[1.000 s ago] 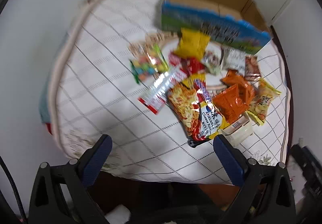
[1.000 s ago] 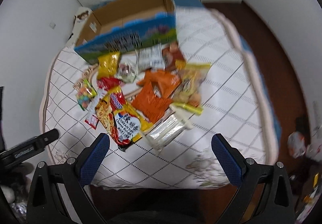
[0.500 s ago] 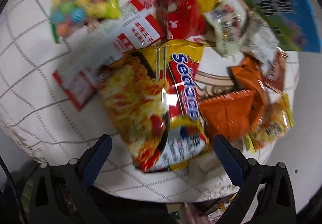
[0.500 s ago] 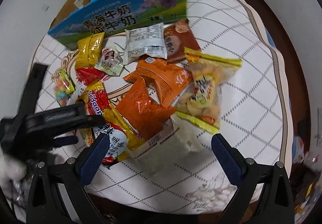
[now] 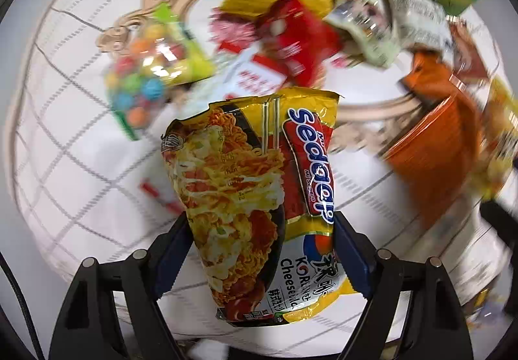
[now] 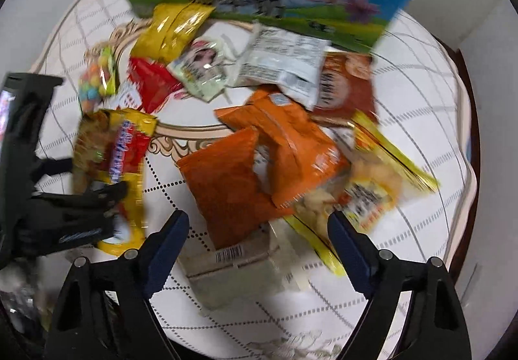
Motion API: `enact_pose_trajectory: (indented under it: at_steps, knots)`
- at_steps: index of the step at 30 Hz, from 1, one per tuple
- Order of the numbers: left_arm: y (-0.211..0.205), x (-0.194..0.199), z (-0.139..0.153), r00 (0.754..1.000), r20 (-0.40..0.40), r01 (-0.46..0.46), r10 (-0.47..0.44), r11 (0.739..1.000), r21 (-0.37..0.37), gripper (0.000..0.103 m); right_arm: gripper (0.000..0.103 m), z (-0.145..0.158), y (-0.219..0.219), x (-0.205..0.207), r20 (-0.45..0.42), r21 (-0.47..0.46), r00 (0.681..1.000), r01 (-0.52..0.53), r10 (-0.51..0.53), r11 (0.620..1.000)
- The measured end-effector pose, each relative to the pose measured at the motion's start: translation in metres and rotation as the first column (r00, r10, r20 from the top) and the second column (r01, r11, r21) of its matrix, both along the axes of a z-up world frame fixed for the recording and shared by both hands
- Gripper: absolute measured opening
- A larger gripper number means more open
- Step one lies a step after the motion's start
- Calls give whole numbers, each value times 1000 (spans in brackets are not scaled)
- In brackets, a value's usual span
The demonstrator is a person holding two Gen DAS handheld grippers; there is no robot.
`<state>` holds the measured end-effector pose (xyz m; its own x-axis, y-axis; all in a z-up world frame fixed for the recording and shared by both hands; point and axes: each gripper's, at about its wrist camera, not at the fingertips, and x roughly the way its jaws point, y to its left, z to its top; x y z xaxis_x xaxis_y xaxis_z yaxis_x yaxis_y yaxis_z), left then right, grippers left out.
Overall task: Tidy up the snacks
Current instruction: 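Grasp the Sedaap noodle pack with the left gripper while the right grasps an orange chip bag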
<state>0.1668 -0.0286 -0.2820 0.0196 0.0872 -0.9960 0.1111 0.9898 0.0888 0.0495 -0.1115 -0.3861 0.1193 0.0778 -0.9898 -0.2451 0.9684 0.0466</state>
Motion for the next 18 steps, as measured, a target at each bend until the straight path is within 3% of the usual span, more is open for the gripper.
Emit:
enact_pose_trajectory:
  at_steps: [6, 10, 15, 17, 18]
  knots:
    - [14, -2, -12, 1000, -23, -9, 8, 1000, -28, 88, 89, -34, 41, 15, -63, -53, 988, -147, 144, 988]
    - [29, -5, -41, 998, -43, -56, 54, 997, -57, 90, 88, -54, 52, 21, -80, -128, 984, -170, 160, 977]
    - [38, 6, -77, 993, -69, -105, 99, 990, -94, 90, 72, -58, 35, 29, -125, -89, 992, -8, -3, 996]
    - [39, 8, -81, 993, -64, -103, 98, 990, -93, 90, 69, -63, 14, 36, -205, -7, 969, 142, -141, 990]
    - [39, 9, -83, 993, -65, -104, 99, 990, -93, 90, 67, -68, 3, 37, -270, 63, 939, 238, -213, 969]
